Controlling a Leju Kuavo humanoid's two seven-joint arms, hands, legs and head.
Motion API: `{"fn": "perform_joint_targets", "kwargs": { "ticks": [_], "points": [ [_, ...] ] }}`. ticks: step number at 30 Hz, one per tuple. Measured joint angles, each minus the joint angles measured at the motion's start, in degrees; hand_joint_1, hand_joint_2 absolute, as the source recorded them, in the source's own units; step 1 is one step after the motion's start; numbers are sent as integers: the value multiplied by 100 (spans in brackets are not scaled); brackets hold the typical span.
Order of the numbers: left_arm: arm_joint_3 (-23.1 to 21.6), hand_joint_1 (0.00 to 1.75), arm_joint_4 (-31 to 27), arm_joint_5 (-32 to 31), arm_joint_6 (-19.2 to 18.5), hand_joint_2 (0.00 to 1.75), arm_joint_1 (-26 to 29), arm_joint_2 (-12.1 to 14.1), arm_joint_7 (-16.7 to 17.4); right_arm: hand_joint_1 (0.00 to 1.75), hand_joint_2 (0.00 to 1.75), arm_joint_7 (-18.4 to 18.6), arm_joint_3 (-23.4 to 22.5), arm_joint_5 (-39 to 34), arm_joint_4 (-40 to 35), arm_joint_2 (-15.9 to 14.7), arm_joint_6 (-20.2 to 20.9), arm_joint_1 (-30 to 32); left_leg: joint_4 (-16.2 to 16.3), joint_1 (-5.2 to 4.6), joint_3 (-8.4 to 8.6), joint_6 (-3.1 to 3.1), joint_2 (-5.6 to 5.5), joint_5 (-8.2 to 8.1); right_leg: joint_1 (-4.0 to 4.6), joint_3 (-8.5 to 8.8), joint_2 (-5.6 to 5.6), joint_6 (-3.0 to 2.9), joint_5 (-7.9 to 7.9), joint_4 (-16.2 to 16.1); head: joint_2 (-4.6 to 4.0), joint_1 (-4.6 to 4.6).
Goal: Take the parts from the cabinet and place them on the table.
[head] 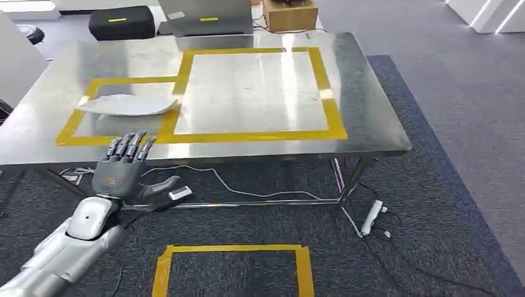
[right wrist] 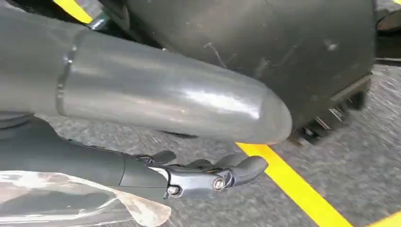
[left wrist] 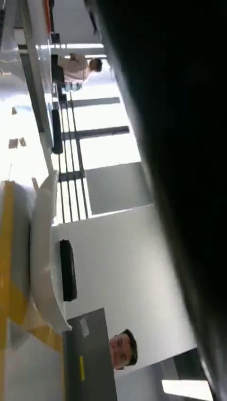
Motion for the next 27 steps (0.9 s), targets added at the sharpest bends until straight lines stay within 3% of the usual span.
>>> {"fn": "perform_joint_targets", "kwargs": {
  "ticks": [2,3,4,8,9,10,12,13,14,15,16,17,18,20,21,24,25,26,27],
  "points": [
    [46,0,-15,-2,42,0,38,50,0,0,0,13,0,0,0,2,20,-7,-803,11,583,13,1,331,-4,-163,-6,40,64,81,0,0],
    [96,0,-39,-4,63,0,52,74,-4,0,0,24,0,0,-2,0,33,-13,-1324,17,949,26,0,305,-2,-217,-7,66,90,128,0,0],
    [161,0,-59,0,79,0,63,89,-24,0,0,33,0,0,-2,2,35,-15,-1703,-11,1168,61,-4,147,34,-273,1,106,118,168,0,-7],
    [337,0,-68,24,131,0,247,203,-35,0,0,79,0,0,-2,2,74,4,-1727,-34,983,247,-5,304,12,-343,12,280,333,103,0,-2],
    [396,0,-70,24,140,0,291,205,-46,0,0,83,0,0,-2,0,92,7,-1745,-16,940,295,24,377,-8,-396,29,295,144,181,-2,-4],
    [439,0,-70,26,142,0,337,205,-70,0,0,83,0,0,-2,0,105,6,-1744,-16,854,357,23,446,-2,-536,31,306,-215,428,-2,24],
    [527,0,-72,149,142,0,468,216,-171,0,0,92,-2,-4,-2,0,153,0,-1741,-35,677,386,26,578,-2,-745,32,323,-881,1322,0,46],
    [573,0,-70,276,142,0,551,210,-261,0,0,92,-13,-26,-2,0,193,-3,-1735,-44,587,388,27,643,2,-802,32,328,-1032,1687,0,46],
    [622,0,-70,492,142,0,667,179,-427,0,0,105,-41,-50,-2,-2,266,-3,-1733,-56,504,386,29,701,2,-780,31,321,-1007,1887,0,55],
    [700,0,-57,722,142,0,824,146,-617,0,0,120,-90,-50,-2,-11,315,0,-1729,-69,422,384,37,764,3,-626,32,309,-815,1852,0,52],
    [759,0,-35,897,142,0,977,94,-761,0,0,149,-129,-57,-2,-20,363,8,-1724,-83,351,379,39,818,8,-376,32,288,-577,1598,0,55],
    [830,0,62,1105,142,0,1114,-16,-902,0,0,225,-181,-94,-15,-31,410,17,-1724,-92,290,372,36,872,19,-25,34,246,-388,1144,0,57],
    [911,0,280,1353,142,0,1218,-121,-1042,0,0,318,-244,-135,-33,-39,450,18,-1722,-96,264,362,30,924,40,359,54,192,-367,608,0,57],
    [996,0,582,1606,142,0,1389,-286,-1163,0,0,439,-338,-186,-76,-46,490,16,-1698,-126,212,322,31,986,67,870,63,147,-563,-148,0,61],
    [1020,0,665,1656,142,0,1454,-314,-1180,0,0,459,-362,-192,-81,-46,496,23,-1703,-124,205,310,41,1026,59,923,62,159,-612,-267,0,46],
    [1132,0,1048,1774,129,0,1654,-487,-1257,0,0,544,-472,-240,-98,-48,529,92,-1806,-92,164,220,28,1242,96,721,62,114,-462,-283,0,55],
    [1158,0,1282,1902,70,0,1664,-543,-1290,0,0,621,-518,-262,-107,-50,540,92,-1795,-86,125,190,-9,1117,45,788,-1,33,-358,-332,-2,70],
    [1176,0,1524,2062,-35,0,1672,-612,-1340,0,0,693,-555,-308,-129,-52,555,93,-1599,-82,62,154,-5,781,41,698,1,-29,-303,-338,-2,48],
    [1239,0,1838,2344,-207,0,1696,-707,-1457,0,0,763,-609,-383,-144,-52,584,97,-1211,-52,-16,119,-3,398,40,617,-4,-44,-247,-330,0,2]
  ]
}}
